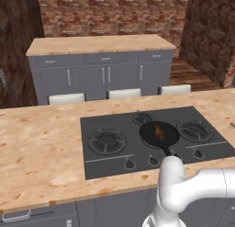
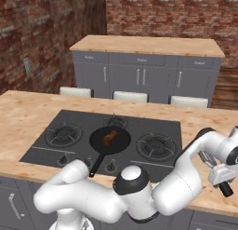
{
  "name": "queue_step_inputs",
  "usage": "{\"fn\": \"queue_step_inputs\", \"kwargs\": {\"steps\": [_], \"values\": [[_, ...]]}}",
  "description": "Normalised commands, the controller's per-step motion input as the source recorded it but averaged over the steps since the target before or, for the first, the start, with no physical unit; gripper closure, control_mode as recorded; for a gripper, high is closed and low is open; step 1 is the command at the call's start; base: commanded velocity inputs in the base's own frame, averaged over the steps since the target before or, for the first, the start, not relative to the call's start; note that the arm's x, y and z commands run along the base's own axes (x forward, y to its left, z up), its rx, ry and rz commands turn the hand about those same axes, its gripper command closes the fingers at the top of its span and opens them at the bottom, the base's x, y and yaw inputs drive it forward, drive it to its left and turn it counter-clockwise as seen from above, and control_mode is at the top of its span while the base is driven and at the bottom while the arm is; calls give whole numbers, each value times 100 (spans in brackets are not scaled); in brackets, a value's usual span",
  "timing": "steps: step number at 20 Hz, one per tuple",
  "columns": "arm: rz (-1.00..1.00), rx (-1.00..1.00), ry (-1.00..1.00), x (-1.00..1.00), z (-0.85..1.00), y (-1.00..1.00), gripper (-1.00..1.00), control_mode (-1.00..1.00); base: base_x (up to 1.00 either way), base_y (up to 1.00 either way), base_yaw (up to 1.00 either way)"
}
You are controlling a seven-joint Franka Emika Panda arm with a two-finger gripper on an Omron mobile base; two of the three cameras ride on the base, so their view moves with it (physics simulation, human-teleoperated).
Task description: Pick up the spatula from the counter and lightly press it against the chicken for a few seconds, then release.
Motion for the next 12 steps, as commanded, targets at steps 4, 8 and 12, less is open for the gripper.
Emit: {"fn": "queue_step_inputs", "kwargs": {"steps": [4,8,12], "values": [[3,1,6,17,-23,-10,-100,-100,0,0,0],[2,0,5,11,-23,-4,-100,-100,0,0,0],[2,0,4,8,-24,0,100,-100,0,0,0]]}}
